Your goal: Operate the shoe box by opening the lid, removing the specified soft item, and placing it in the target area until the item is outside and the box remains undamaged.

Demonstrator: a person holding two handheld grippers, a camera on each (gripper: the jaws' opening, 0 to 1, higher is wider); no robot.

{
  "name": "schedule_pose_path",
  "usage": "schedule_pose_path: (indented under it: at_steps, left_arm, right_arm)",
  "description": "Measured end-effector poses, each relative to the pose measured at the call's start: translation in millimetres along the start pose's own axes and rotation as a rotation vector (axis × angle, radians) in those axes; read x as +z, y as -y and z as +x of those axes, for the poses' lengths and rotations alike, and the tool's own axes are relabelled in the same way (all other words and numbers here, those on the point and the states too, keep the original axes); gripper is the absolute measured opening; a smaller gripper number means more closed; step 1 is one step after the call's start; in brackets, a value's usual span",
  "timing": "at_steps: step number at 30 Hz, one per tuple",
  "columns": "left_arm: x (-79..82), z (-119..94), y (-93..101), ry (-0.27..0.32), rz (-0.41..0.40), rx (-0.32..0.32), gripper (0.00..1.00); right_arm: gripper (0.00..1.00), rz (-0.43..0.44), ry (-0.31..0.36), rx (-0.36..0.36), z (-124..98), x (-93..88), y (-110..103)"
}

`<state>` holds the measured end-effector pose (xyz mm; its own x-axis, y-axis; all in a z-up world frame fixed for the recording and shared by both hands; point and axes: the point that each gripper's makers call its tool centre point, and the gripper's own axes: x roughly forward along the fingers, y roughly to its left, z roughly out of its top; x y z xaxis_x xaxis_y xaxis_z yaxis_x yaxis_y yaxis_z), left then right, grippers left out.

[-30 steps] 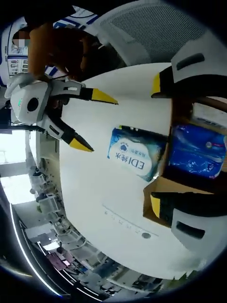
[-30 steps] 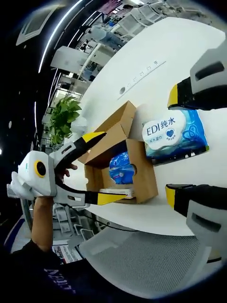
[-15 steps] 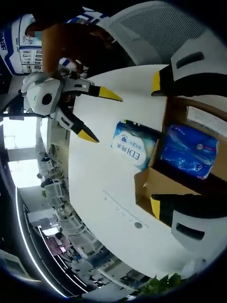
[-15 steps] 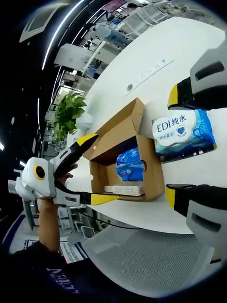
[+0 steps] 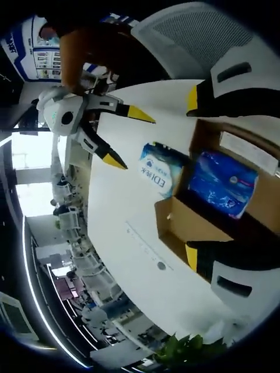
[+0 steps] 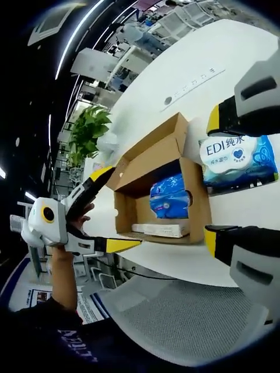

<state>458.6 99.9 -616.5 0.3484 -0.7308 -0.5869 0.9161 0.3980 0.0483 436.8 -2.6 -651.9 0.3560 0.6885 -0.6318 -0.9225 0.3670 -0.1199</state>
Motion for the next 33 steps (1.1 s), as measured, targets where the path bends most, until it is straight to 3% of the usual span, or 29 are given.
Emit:
schedule_pose_path:
  at_steps: [11,21,33]
  left_arm:
    - [-5.4,-25.3,-1.2,0.041,-0.025,0.048,0.93]
    - [-27.0,-48.3,1.0,0.039,-0.061,0.089,0.96]
    - [-41.6,-77.0,-1.3,0.071,-0.109,0.145,0.99]
  right_arm:
    - [0.54,-0.027,-0.007,-0.002,15.1,10.6,-6.2]
    - [0.47,-0.059,-0.010,0.008,36.2,21.6,-15.2]
    - [0.40,-0.112,-0.042,0.005,65.9,28.8,-21.4]
